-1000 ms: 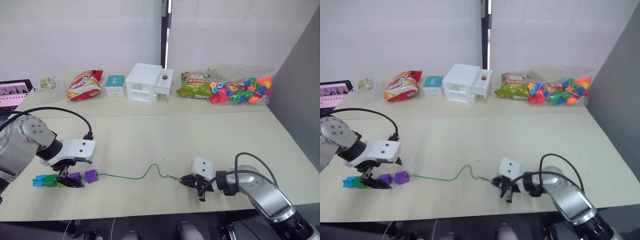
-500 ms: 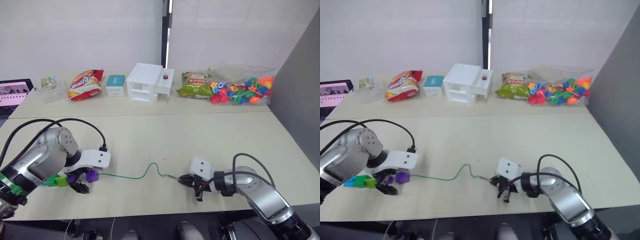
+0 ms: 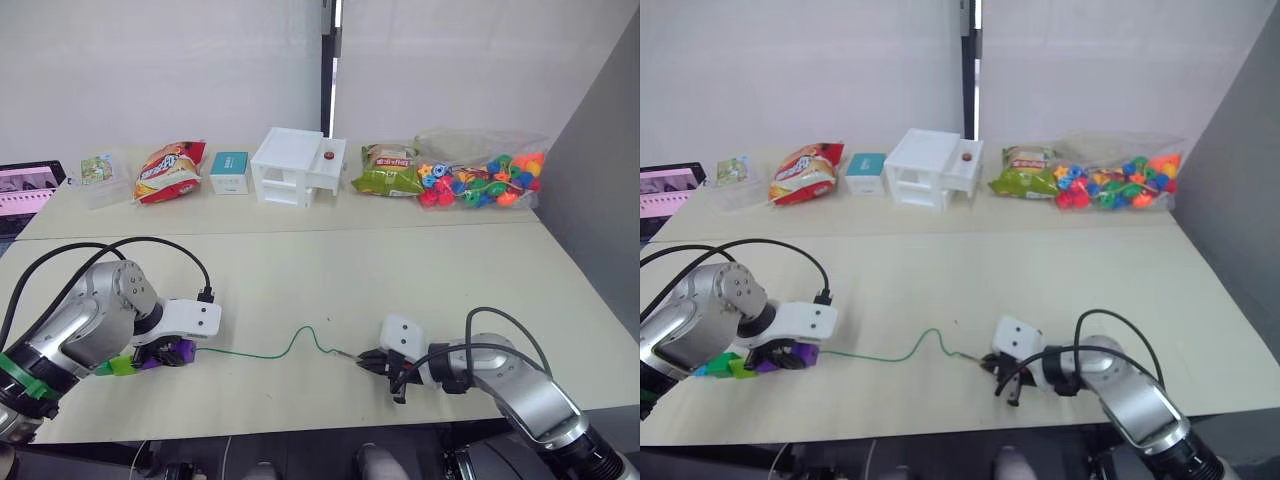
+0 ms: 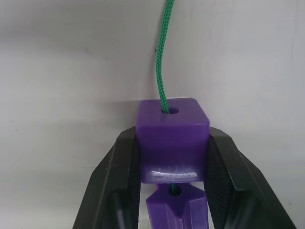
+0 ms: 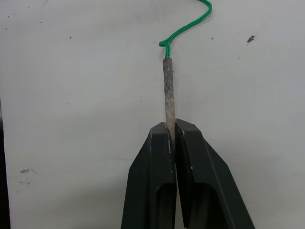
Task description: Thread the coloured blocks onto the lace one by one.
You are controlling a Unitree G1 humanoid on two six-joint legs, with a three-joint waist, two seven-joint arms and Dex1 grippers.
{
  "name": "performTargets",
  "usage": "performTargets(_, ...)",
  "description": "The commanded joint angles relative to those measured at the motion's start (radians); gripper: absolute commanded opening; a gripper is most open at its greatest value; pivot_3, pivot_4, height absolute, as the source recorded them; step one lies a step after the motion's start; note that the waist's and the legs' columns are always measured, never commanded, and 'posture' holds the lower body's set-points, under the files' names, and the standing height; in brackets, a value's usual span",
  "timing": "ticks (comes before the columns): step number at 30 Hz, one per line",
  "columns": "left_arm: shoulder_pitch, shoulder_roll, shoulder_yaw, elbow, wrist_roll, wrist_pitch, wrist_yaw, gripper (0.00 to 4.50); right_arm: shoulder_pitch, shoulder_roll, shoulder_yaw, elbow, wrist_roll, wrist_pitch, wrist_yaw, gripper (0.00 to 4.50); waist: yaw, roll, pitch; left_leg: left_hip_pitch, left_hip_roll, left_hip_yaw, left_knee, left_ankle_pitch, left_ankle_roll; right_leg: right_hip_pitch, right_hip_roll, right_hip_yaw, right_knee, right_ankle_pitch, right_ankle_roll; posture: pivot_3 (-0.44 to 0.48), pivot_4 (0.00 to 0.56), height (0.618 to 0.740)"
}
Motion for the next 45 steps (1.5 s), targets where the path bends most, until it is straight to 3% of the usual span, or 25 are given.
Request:
performTargets(1, 0.072, 0.004, -0.023, 0.015, 0.013, -0.017, 0.008, 1.21, 0.030, -0.040, -0.043, -0.029, 0.016, 0.006, 0.011, 0.00, 0.001, 0.001, -0.001, 0.000, 0.000, 0.000, 0.000, 0.000, 0.000, 0.000, 0.000, 0.000, 0.000, 0.000, 0.000, 0.000, 0.150, 0.740)
performTargets(12, 0.231, 0.113, 0.115, 0.112, 0.012, -0.205, 0.076, 1.21, 0.181, -0.190, -0.195, 0.016, 0.041, -0.051, 0.046, 0.00, -0.006, 0.006, -0.004, 0.003, 0.001, 0.002, -0.001, -0.001, 0.003, 0.001, 0.001, 0.002, 0.000, 0.000, 0.000, 0.000, 0.150, 0.740)
performTargets(19, 0.281, 0.146, 0.159, 0.132, 0.013, -0.249, 0.084, 1.21, 0.175, -0.228, -0.204, 0.092, 0.003, -0.100, 0.028, 0.00, -0.009, 0.006, -0.004, 0.004, 0.002, 0.005, -0.001, -0.002, 0.003, 0.005, 0.002, 0.002, -0.001, -0.002, -0.001, 0.000, 0.150, 0.740)
performTargets(35, 0.294, 0.109, 0.192, 0.107, -0.005, -0.321, 0.116, 1.21, 0.134, -0.179, -0.116, 0.110, -0.021, -0.098, 0.015, 0.00, -0.006, 0.006, -0.004, 0.016, 0.002, 0.005, -0.004, -0.002, 0.004, 0.018, 0.002, 0.002, -0.002, -0.005, 0.000, 0.000, 0.150, 0.740)
performTargets(44, 0.336, 0.082, 0.247, 0.082, -0.038, -0.386, 0.135, 1.21, 0.082, -0.095, -0.021, 0.201, -0.154, -0.052, -0.074, 0.00, -0.002, -0.001, -0.010, 0.021, 0.003, 0.005, -0.006, -0.002, 0.004, 0.025, 0.002, 0.002, -0.003, -0.010, 0.006, 0.000, 0.150, 0.740)
performTargets(45, 0.338, 0.082, 0.253, 0.081, -0.042, -0.387, 0.131, 2.24, 0.082, -0.094, -0.025, 0.199, -0.154, -0.050, -0.073, 0.67, -0.001, -0.002, -0.010, 0.025, 0.003, 0.005, -0.008, -0.002, 0.004, 0.029, 0.002, 0.002, -0.005, -0.010, 0.007, 0.000, 0.150, 0.740)
